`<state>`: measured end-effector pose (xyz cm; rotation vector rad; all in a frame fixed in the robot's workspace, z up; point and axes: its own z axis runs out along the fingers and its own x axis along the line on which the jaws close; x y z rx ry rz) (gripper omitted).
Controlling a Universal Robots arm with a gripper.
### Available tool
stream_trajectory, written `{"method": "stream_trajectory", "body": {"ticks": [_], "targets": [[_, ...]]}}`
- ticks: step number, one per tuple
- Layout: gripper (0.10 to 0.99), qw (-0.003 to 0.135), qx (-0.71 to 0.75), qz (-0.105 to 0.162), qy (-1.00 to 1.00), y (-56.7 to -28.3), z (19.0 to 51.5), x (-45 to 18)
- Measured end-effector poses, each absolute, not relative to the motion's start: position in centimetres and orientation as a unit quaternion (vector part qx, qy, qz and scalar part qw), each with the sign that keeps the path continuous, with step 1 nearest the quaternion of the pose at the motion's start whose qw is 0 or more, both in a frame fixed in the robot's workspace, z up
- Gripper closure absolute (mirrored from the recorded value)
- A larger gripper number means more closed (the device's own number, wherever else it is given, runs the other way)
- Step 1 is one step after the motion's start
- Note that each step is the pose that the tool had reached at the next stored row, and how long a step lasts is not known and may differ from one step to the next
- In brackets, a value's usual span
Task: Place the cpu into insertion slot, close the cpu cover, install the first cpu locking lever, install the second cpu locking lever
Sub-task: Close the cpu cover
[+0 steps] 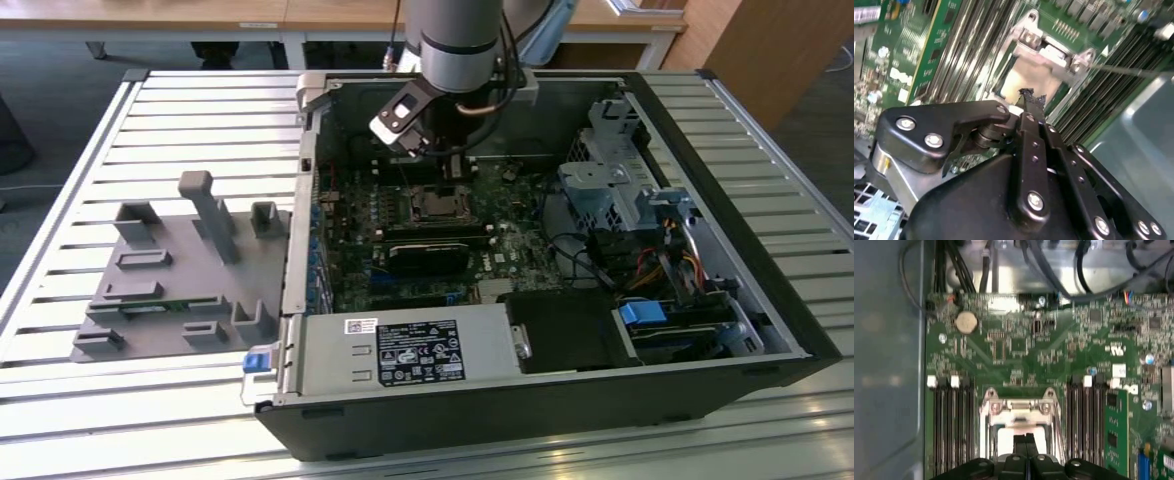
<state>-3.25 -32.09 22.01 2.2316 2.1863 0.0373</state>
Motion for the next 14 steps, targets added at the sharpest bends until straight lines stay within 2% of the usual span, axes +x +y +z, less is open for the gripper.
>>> {"method": "stream_trajectory", "body": {"ticks": [14], "targets": [[0.980, 0.008, 0.714, 0.012, 0.700, -32.1, 20.9, -5.5]]}}
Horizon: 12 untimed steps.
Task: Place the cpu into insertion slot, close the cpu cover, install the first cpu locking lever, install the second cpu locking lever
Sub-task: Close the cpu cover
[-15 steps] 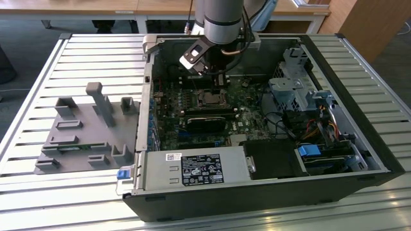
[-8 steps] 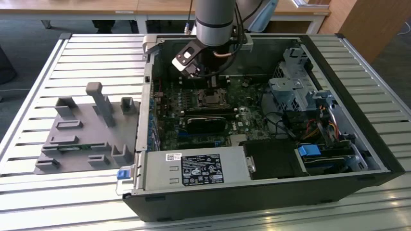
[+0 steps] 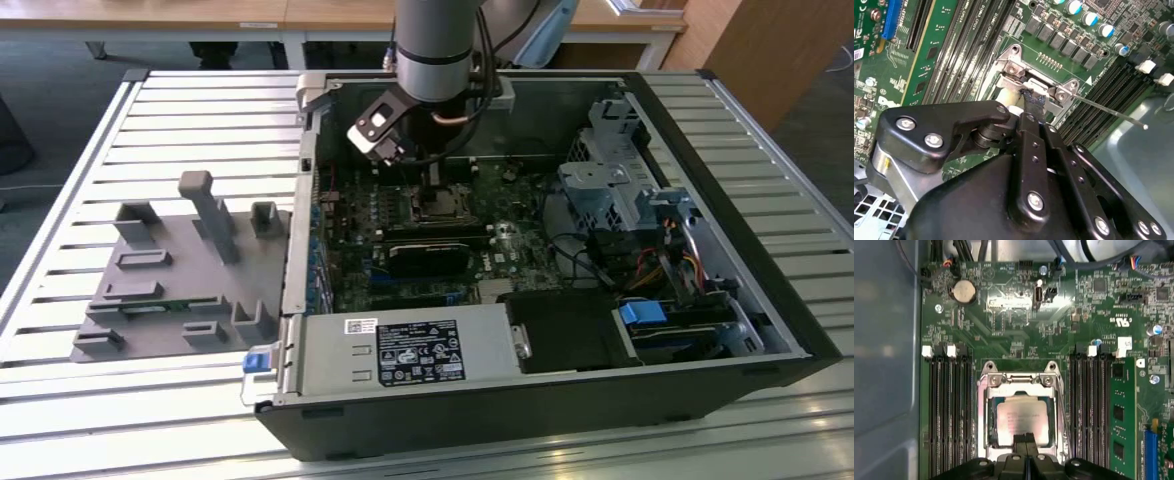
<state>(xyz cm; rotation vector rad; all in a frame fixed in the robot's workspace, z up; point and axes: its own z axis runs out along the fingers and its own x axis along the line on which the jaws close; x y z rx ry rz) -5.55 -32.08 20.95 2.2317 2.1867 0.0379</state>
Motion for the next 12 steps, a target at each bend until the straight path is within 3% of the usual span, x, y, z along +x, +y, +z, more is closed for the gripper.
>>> {"method": "stream_trajectory", "body": {"ticks": [12], "targets": [[0.980, 0.009, 0.714, 0.012, 0.700, -32.06, 20.12, -5.62]]}}
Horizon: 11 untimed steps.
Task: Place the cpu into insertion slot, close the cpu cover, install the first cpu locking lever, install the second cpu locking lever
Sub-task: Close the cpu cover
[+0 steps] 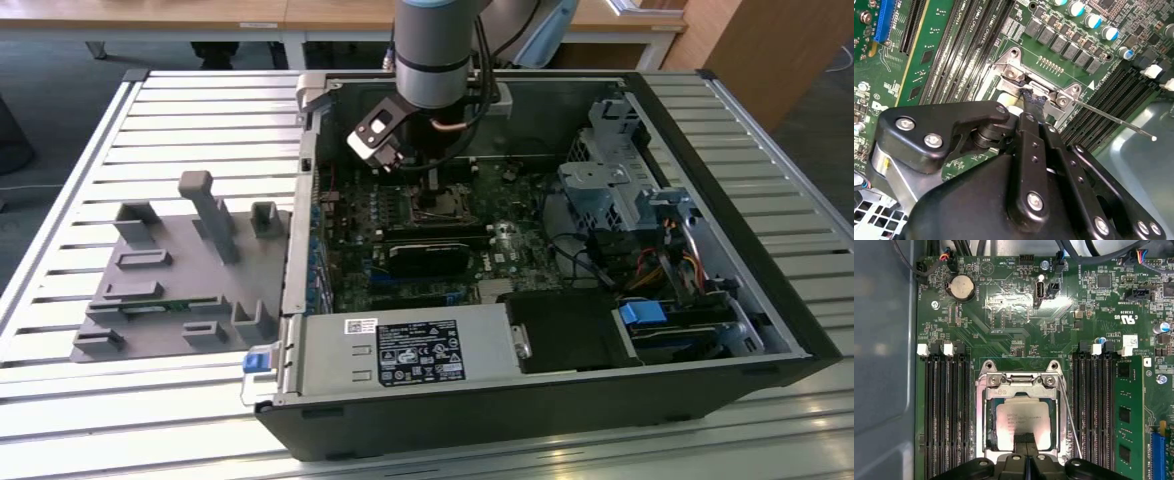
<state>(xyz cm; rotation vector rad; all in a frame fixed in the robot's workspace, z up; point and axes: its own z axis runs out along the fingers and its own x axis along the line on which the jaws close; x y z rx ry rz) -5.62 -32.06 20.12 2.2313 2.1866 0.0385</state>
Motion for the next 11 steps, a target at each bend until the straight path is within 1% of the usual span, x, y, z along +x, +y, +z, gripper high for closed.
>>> {"method": "stream_trajectory", "body": {"ticks": [11], "targets": [[0.980, 0.009, 0.714, 0.014, 0.700, -31.88, 19.91, -5.11]]}}
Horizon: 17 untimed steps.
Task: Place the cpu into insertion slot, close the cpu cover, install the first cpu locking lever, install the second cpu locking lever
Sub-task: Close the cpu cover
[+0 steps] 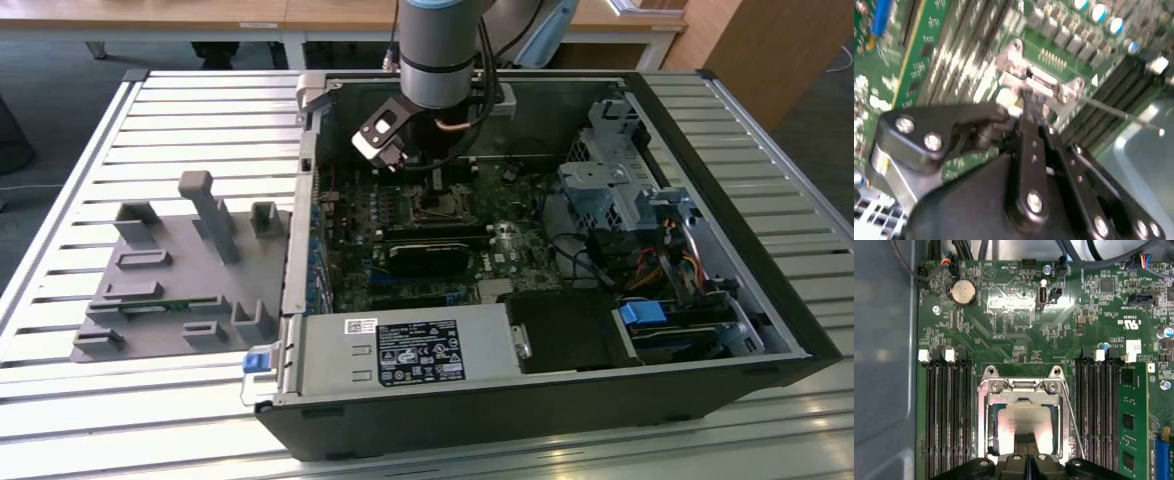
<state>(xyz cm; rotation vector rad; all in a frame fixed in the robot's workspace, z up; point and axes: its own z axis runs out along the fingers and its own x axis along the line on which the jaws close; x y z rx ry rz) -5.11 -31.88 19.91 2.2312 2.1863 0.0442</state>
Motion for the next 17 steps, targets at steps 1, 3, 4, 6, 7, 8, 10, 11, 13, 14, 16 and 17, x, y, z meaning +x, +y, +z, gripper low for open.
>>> {"method": "stream_trajectory", "body": {"ticks": [1, 3, 4, 6, 7, 8, 10, 11, 13, 14, 16, 17], "targets": [[0.980, 0.009, 0.714, 0.015, 0.700, -31.9, 20.0, -5.1], [0.980, 0.009, 0.714, 0.015, 0.700, -31.8, 20.6, -5.1], [0.980, 0.009, 0.714, 0.014, 0.700, -31.9, 20.9, -5.1], [0.980, 0.009, 0.714, 0.014, 0.700, -31.9, 21.2, -5.1], [0.980, 0.009, 0.714, 0.014, 0.700, -31.9, 21.2, -5.1], [0.980, 0.009, 0.714, 0.015, 0.700, -31.9, 21.2, -5.2], [0.980, 0.010, 0.714, 0.016, 0.700, -31.9, 21.2, -5.3], [0.980, 0.011, 0.714, 0.016, 0.700, -31.9, 21.2, -5.3], [0.980, 0.011, 0.714, 0.016, 0.700, -31.9, 21.3, -5.3], [0.980, 0.011, 0.714, 0.016, 0.700, -31.9, 21.3, -5.3], [0.980, 0.011, 0.714, 0.016, 0.700, -31.9, 21.3, -5.1], [0.980, 0.011, 0.714, 0.016, 0.700, -31.9, 21.3, -4.9]]}}
